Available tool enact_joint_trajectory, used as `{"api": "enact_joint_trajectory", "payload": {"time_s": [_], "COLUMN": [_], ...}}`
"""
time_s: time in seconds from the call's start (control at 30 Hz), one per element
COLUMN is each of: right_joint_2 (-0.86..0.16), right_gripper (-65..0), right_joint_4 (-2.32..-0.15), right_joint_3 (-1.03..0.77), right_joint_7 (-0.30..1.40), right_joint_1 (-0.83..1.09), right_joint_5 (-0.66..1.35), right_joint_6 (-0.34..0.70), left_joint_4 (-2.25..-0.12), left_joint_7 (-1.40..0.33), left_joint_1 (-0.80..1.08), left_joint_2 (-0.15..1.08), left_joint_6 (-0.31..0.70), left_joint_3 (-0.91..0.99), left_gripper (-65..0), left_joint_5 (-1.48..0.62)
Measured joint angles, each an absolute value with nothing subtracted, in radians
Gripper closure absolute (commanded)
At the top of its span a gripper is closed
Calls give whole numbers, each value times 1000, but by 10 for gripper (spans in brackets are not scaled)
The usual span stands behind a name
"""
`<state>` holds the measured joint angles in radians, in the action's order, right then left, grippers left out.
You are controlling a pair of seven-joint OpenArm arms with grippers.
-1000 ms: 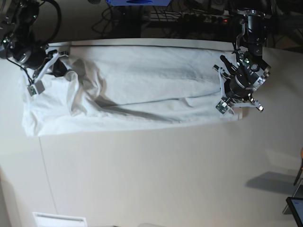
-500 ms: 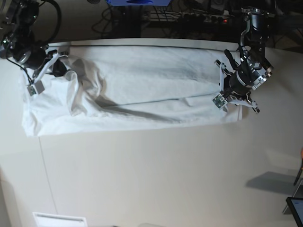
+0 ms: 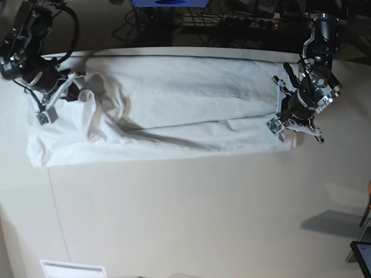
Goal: Fold the T-shirt properly
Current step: 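Open the left gripper and lift it off the shirt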
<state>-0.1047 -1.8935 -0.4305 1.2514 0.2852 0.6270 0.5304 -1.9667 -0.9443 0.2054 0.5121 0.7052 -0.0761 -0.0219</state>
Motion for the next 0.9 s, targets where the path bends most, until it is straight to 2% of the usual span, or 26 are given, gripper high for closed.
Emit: {"api": "enact_joint_trajectory", "payload": {"time_s": [0.07, 0.2, 0.37, 0.47, 0.9], "right_joint_2": [-99, -102, -102, -102, -113], "right_gripper": [-1, -1, -1, -1, -1], "right_joint_4": [-1893, -1868, -1810, -1788, -1728], "right_joint_3": [-430, -432, -437, -437, -437], "right_joint_7": [1257, 1254, 1254, 1249, 1194], "right_joint_1": [284, 263, 258, 258, 255], "right_joint_5": [623, 620, 624, 621, 633], "right_joint_6": [530, 530, 530, 530, 530], "left_joint_4": [-1967, -1968, -1970, -1971, -1970], "left_joint_7": [-927, -731, -555, -446, -260], "left_joint_1": [206, 223, 314, 343, 377], "left_joint_2": [553, 625, 627, 632, 686], "left_joint_6": [707, 705, 708, 707, 711], "left_joint_3": [-127, -219, -237, -236, -182], "left_gripper": [0, 0, 0, 0, 0], "left_joint_5": [-22, -4, 225, 276, 301]}}
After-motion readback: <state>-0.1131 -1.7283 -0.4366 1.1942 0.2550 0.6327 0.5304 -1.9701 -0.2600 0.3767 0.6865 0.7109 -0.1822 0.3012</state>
